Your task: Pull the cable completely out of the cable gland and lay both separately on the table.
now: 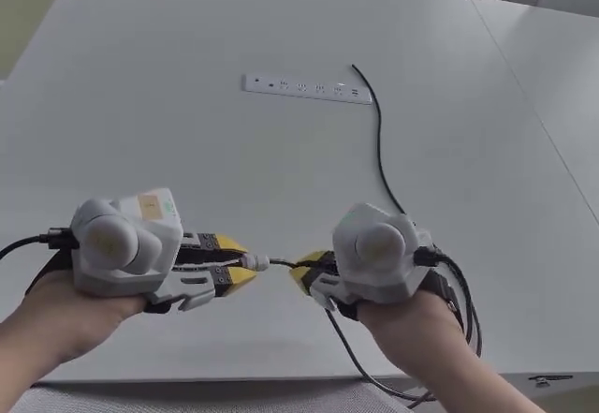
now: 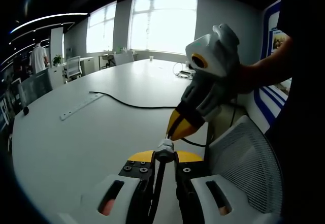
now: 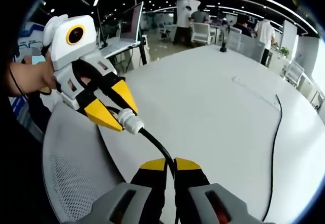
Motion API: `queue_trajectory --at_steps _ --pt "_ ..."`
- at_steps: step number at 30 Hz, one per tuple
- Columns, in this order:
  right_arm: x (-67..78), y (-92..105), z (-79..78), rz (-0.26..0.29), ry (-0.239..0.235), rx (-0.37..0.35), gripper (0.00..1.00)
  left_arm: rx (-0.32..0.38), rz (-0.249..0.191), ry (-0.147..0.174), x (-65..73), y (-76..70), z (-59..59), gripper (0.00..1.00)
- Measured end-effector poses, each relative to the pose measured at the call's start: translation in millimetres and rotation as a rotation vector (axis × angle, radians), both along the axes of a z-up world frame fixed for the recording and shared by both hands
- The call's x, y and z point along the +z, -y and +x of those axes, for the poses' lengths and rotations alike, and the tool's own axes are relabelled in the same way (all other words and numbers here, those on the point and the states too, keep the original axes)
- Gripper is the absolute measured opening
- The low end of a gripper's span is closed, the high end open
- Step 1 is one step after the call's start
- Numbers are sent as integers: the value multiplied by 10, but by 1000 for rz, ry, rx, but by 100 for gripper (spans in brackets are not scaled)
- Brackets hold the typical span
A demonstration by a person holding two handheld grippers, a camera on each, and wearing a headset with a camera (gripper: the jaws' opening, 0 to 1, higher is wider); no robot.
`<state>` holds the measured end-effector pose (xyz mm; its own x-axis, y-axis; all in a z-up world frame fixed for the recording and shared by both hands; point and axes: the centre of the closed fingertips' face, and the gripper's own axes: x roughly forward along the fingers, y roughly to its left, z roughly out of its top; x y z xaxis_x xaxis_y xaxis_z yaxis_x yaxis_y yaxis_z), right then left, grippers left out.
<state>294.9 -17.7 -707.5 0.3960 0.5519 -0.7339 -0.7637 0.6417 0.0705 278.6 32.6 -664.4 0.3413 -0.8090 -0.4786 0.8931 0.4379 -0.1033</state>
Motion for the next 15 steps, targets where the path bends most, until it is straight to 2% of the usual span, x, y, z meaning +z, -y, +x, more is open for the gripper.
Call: queue_trajectory --at_steps 4,6,7,9,15 --pt "-55 67 16 15 -39 -53 0 2 -1 2 7 -2 2 15" --pt "-98 81 -6 54 -105 -109 0 3 -2 3 9 -1 3 15" --pt "-118 107 16 65 -120 -135 0 3 -2 3 6 2 3 15" --pt "-134 139 42 51 -104 -128 0 4 -3 3 5 8 3 15" --pt "-133 135 36 52 -112 -137 0 3 -2 2 0 19 10 15"
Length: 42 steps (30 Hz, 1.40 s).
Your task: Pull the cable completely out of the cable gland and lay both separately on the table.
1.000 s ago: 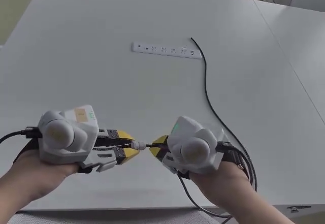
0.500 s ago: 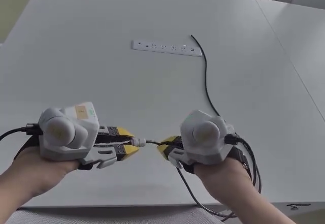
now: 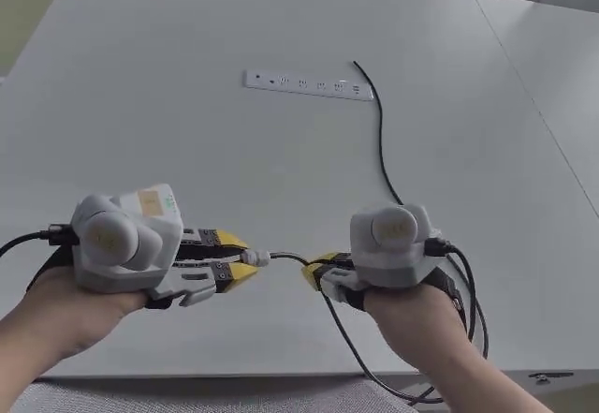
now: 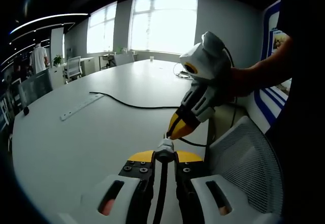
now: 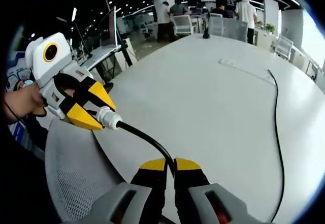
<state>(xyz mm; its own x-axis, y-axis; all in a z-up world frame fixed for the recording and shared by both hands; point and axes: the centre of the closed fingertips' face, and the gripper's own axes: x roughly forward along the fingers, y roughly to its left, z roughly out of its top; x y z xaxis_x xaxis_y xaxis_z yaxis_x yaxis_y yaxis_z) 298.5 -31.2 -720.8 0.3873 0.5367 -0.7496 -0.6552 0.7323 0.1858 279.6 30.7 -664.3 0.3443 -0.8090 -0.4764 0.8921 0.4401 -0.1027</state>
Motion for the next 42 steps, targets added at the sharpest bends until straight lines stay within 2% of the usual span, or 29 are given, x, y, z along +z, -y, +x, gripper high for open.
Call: queue_trajectory --at_steps 2,5,11,14,16,18,21,23,24,25,28,32,35,42 --pt "-5 -8 -1 -4 4 11 0 1 0 0 1 -4 8 15" --pt "-2 -7 3 -34 55 68 0 -1 3 -1 -11 -14 15 15" --pt "12 1 0 -49 86 104 1 1 3 -4 -24 -22 14 15" --pt "24 1 18 -76 128 143 4 8 6 -3 -39 -33 32 15" --pt "51 -24 24 -69 140 145 12 7 7 -1 -38 -32 34 15" --pt "97 -58 8 -58 144 157 14 4 10 -2 -45 -34 35 15" --pt "209 -131 -3 -61 201 210 15 3 7 -2 -36 -30 31 15" --pt "285 -212 -40 -52 223 251 16 -5 10 -2 -34 -26 19 15" --pt "326 -266 -48 -62 246 290 16 -6 14 -2 -39 -30 16 15" --pt "340 -284 -52 -67 256 304 16 -5 14 -3 -40 -33 16 15" --pt "406 -431 -85 -106 315 408 15 -3 12 -6 -45 -46 13 15" --pt "378 -546 -115 -174 360 527 14 -3 15 -6 -47 -46 13 15" --pt "377 -596 -112 -183 382 565 10 0 15 -5 -39 -49 25 15" --pt "353 -619 -115 -187 396 627 1 17 14 -9 -29 -59 43 15"
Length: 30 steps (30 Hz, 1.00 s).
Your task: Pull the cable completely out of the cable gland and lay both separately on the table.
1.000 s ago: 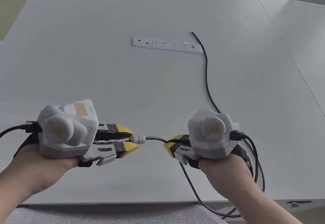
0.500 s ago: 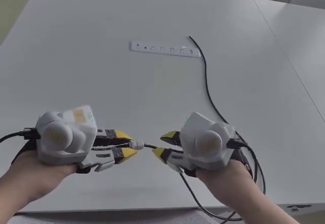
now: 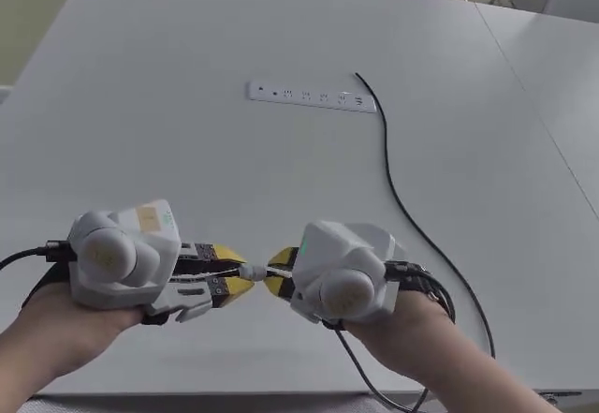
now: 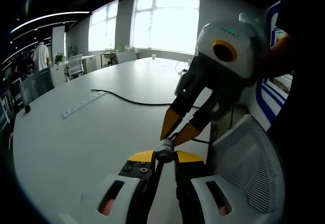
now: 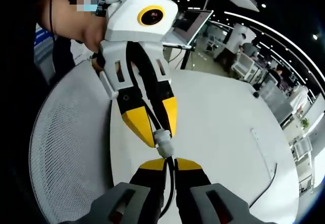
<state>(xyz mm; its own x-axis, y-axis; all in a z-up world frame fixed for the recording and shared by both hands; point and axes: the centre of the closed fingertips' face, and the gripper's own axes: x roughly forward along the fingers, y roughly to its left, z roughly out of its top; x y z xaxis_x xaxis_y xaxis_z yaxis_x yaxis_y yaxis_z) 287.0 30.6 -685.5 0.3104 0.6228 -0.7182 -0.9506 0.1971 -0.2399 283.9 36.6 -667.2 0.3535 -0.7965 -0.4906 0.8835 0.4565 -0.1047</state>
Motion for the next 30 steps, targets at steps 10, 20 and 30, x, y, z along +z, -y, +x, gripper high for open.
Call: queue_trajectory --at_steps 10,20,30 --pt "-34 -9 96 29 -39 -12 0 23 5 -4 -12 -4 62 15" --pt "-54 3 156 62 -107 -88 0 28 10 -1 -5 1 109 15" --pt "-131 179 258 71 -167 -202 0 51 -4 9 27 -29 160 15"
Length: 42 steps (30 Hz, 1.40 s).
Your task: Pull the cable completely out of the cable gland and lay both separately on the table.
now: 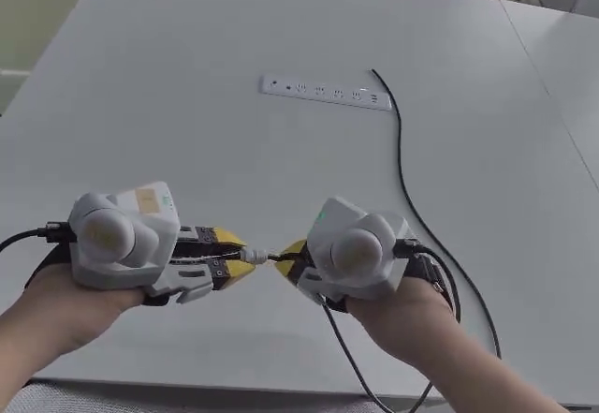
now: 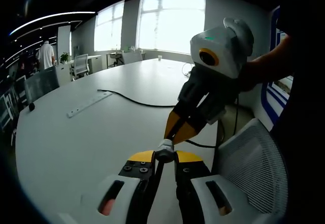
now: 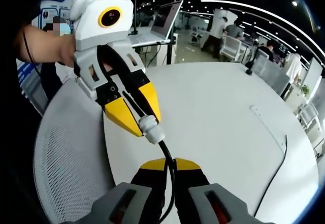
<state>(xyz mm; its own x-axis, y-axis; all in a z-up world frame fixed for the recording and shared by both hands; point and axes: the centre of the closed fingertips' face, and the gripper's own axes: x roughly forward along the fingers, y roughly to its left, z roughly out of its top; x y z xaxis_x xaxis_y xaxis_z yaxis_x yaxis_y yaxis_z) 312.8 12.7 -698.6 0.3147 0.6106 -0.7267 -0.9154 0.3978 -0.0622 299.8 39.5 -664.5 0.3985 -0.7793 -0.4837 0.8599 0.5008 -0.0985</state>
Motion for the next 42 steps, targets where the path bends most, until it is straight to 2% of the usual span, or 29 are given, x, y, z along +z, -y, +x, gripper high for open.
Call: queue_trajectory --at_steps 7,9,11,16,19,21,27,30,32,38,42 --pt "-54 74 73 21 -62 -83 0 6 0 11 17 -21 50 15" --pt "-74 102 81 33 -93 -128 0 8 0 13 25 -27 63 15" --pt "-99 127 92 63 -147 -189 0 9 -1 15 31 -33 74 15" --pt "-152 211 127 59 -156 -232 0 11 1 19 44 -44 82 15" --pt "-167 238 136 86 -201 -285 0 16 1 23 56 -45 85 15" --pt "-173 257 157 79 -194 -287 0 16 1 25 61 -45 86 15" --pt "-224 296 136 71 -226 -309 0 18 7 26 45 -52 82 15" --pt "-206 312 153 55 -171 -270 0 24 -1 13 40 -45 72 15" --pt "-203 304 134 52 -167 -253 0 23 9 22 32 -50 76 15" --pt "-186 304 130 51 -152 -227 1 21 10 21 40 -56 78 15" --pt "-159 280 91 47 -126 -180 2 24 0 13 50 -57 87 15"
